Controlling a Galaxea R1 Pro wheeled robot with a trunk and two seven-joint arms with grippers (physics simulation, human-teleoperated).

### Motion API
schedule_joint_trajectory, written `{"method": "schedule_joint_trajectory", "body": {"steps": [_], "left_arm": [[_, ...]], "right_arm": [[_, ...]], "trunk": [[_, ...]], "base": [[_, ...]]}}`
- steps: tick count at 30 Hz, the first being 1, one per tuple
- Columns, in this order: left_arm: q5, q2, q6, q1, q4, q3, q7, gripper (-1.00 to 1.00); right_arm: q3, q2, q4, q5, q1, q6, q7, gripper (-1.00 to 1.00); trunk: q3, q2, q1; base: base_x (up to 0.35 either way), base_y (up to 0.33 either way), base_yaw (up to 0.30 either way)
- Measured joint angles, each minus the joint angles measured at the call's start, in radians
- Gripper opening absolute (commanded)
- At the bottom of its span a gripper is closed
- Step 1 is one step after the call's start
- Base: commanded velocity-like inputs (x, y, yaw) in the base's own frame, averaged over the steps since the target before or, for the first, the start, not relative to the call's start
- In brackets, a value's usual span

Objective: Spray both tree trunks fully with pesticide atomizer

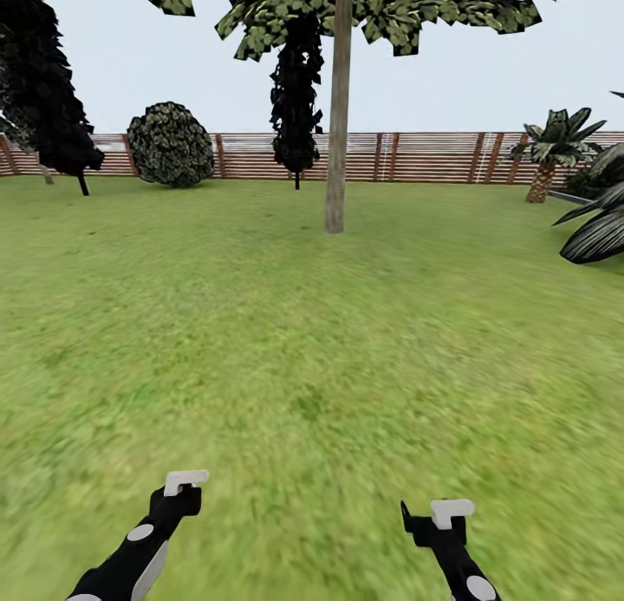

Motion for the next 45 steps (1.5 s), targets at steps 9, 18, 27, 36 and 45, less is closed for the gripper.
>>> {"method": "schedule_joint_trajectory", "body": {"steps": [9, 18, 27, 36, 45], "left_arm": [[0.000, 0.000, 0.000, 0.000, 0.000, 0.000, 0.000, -1.00], [0.000, 0.000, 0.000, 0.000, 0.000, 0.000, 0.000, -1.00], [0.000, 0.000, 0.000, 0.000, -0.001, 0.000, 0.000, -1.00], [0.000, 0.000, 0.000, 0.000, -0.002, 0.000, 0.000, -1.00], [0.000, 0.000, 0.000, 0.000, -0.002, 0.000, 0.000, -1.00]], "right_arm": [[0.000, 0.000, 0.000, 0.000, 0.000, 0.000, -0.001, 1.00], [0.000, 0.000, 0.000, 0.000, 0.000, 0.000, -0.001, 1.00], [0.000, 0.000, 0.000, 0.000, 0.000, 0.000, -0.001, 1.00], [0.000, 0.000, 0.000, 0.000, 0.000, 0.000, -0.001, 1.00], [0.000, 0.000, 0.000, 0.000, 0.000, 0.000, -0.001, 1.00]], "trunk": [[-0.001, 0.000, 0.000], [-0.010, 0.000, 0.000], [-0.019, 0.000, 0.000], [-0.019, 0.000, 0.000], [-0.019, 0.000, 0.000]], "base": [[0.338, 0.000, 0.000], [0.338, 0.000, 0.000], [0.337, 0.000, 0.000], [0.337, 0.000, 0.000], [0.337, 0.000, 0.000]]}}
